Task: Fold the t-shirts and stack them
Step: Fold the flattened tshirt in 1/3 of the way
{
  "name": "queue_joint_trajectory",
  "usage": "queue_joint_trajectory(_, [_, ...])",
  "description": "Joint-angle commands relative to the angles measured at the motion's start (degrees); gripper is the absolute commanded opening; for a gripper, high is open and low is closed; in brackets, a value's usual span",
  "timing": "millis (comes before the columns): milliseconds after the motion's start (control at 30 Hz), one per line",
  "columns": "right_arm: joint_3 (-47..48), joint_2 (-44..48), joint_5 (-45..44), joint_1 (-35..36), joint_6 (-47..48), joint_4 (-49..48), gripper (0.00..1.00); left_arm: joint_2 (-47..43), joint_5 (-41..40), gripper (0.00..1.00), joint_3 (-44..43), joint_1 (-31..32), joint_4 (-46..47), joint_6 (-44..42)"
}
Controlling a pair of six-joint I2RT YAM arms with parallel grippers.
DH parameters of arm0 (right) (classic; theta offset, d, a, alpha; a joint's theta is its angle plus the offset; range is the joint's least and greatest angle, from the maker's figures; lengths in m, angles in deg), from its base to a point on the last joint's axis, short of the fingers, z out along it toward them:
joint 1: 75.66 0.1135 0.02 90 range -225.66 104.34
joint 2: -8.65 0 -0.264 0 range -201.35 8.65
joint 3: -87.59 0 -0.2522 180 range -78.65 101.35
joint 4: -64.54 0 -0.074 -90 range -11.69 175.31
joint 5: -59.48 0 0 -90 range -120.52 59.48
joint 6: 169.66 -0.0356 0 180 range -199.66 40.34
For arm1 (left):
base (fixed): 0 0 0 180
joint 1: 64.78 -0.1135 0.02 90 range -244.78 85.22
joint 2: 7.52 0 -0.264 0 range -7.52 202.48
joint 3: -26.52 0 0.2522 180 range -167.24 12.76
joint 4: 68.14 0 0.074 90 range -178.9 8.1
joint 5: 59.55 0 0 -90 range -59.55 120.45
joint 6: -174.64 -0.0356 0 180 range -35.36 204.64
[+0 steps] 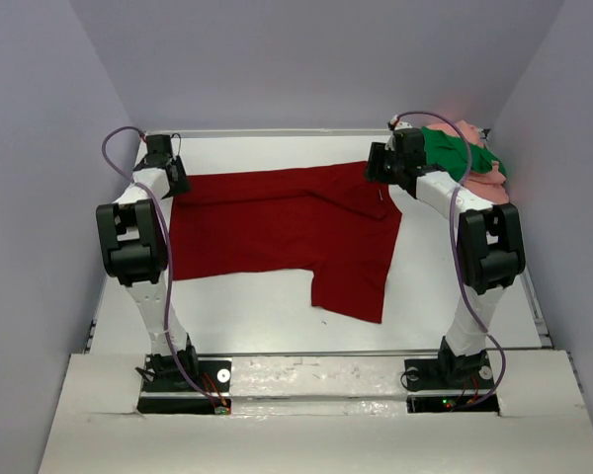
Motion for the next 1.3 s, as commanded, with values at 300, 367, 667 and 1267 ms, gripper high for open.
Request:
queue_joint_trajectory(300, [1.0, 1.0, -0.3, 0.4, -0.2, -0.9, 0.59, 5.3, 3.2, 0.37, -12.4, 3.6, 0.4, -0.4])
queue_joint_trajectory(367, [1.2, 0.9, -0.4, 0.4, -0.2, -0.5, 0.59, 5.8, 3.3, 0.35, -11.8, 4.0, 0.5, -0.4])
queue_joint_trajectory(667, [2.7, -0.5, -0.1, 0.4, -0.2, 0.3, 0.59, 4.8, 3.3, 0.35, -5.8, 4.2, 1.5, -0.3])
queue_joint_trajectory(1267, [1.2, 0.7, -0.3, 0.4, 0.5, 0.3, 0.58, -3.3, 2.0, 0.31, 2.3, 4.2, -0.8, -1.4])
